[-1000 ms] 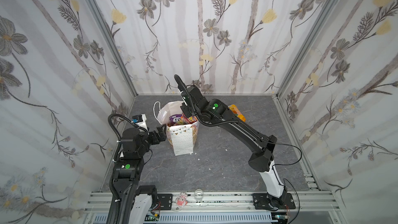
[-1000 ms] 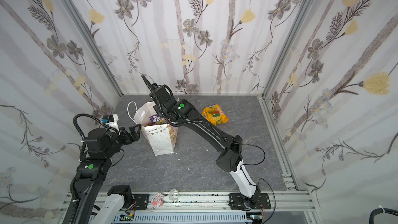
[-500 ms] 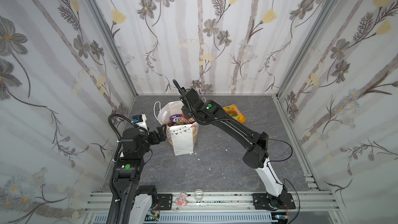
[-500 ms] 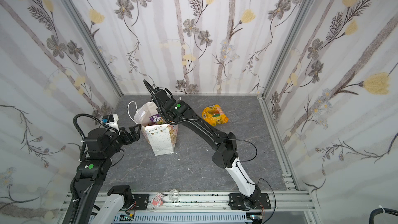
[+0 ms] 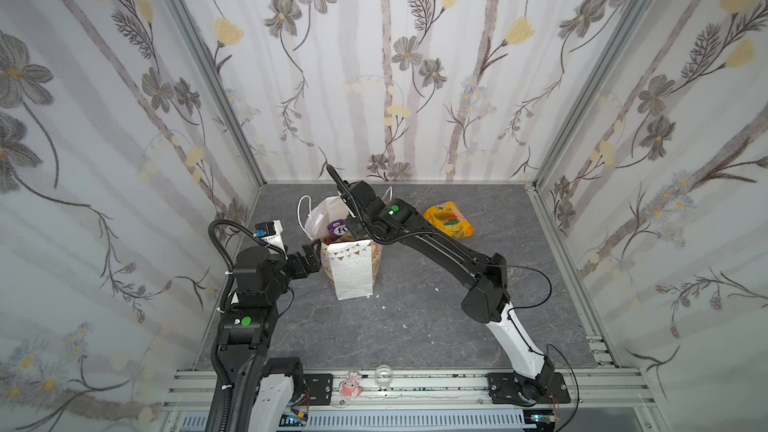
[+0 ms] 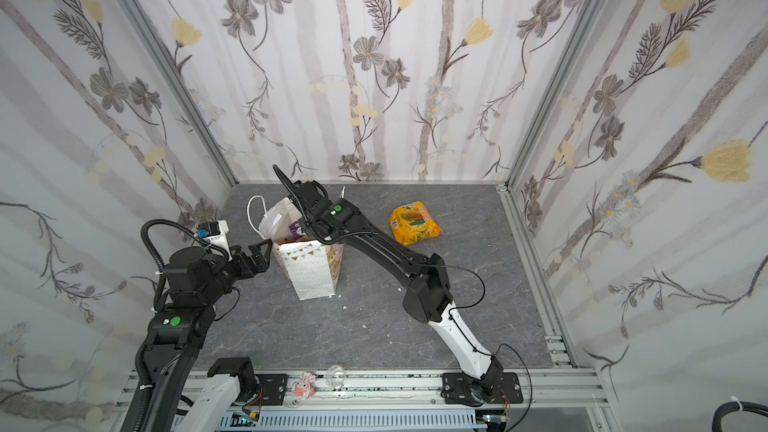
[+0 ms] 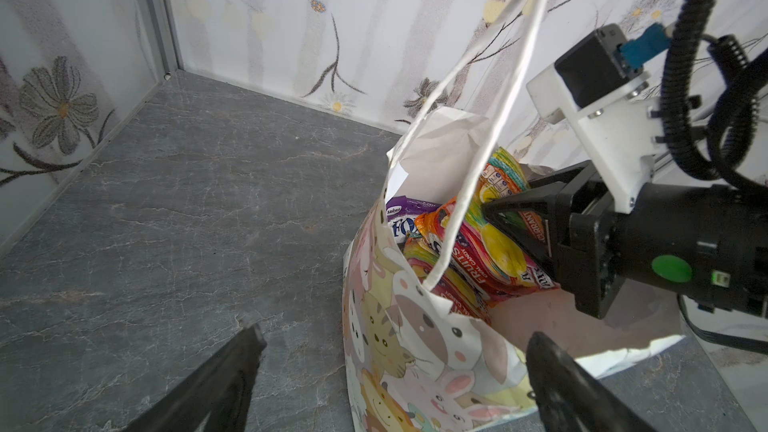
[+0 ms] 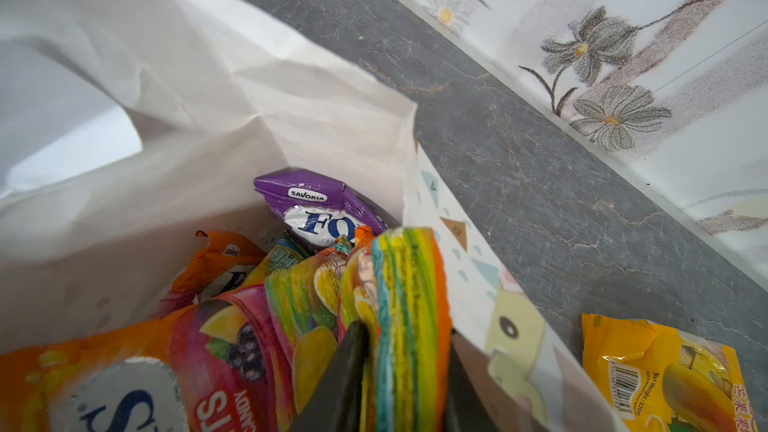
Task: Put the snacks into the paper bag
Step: 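Withdraw the right gripper from the paper bag toward the yellow mango bag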
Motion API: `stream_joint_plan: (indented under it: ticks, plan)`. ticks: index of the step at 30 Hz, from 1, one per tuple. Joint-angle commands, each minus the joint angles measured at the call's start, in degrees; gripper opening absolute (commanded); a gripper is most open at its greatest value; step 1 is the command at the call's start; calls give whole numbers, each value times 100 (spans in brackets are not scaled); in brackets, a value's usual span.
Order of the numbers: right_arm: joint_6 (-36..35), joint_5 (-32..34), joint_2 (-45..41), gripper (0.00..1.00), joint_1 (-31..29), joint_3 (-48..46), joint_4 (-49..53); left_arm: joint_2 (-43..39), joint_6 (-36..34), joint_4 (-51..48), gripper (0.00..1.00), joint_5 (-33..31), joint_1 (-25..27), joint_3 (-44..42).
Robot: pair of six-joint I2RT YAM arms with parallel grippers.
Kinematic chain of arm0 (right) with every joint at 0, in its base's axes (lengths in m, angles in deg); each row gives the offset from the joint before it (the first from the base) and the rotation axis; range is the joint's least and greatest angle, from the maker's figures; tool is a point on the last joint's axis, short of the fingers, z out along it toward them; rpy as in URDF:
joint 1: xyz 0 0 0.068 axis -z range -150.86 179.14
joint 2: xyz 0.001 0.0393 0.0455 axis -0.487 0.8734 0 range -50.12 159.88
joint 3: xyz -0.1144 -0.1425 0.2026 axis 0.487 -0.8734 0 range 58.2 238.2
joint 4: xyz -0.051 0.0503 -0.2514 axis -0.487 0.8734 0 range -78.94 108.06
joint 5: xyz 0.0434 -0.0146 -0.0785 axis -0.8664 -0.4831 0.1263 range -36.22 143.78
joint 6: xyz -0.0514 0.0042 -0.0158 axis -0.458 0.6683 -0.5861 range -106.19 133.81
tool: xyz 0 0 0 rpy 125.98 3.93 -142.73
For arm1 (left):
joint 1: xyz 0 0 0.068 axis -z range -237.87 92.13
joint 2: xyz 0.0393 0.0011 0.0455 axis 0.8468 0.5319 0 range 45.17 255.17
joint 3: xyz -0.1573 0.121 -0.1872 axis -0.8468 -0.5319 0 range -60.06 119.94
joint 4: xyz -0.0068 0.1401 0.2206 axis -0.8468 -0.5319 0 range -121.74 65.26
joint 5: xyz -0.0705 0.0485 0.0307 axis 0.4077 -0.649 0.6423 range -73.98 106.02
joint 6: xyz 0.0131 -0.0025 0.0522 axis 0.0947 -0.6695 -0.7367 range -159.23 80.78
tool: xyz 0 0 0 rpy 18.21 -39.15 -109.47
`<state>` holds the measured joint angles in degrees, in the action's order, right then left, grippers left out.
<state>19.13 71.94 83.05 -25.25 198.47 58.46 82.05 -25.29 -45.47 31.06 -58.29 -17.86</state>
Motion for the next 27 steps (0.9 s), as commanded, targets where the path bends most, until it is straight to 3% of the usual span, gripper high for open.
stream_joint_plan:
  ticks: [1, 5, 13, 17, 22, 27]
  plan:
    - [-31, -185, -250, 26, -34, 99, -49, -15, -12, 210, 100, -20, -2, -10]
    - [-82, -265, -905, 31, -199, 89, -331, -15, -13, 205, 100, -55, -1, -10]
    - [-181, 393, -2029, 37, -476, -548, -553, 3, -13, 190, 100, -129, 0, -5]
    - [-81, 813, -3108, 40, -485, -2266, -1271, -11, -5, 167, 100, -193, 2, 6]
    - [321, 1060, -5194, 47, -453, -5267, -2821, -56, -5, 155, 100, -264, -1, 14]
    - [978, 1281, -6065, 53, -127, -6581, -2393, -102, 4, 148, 100, -362, 2, 10]
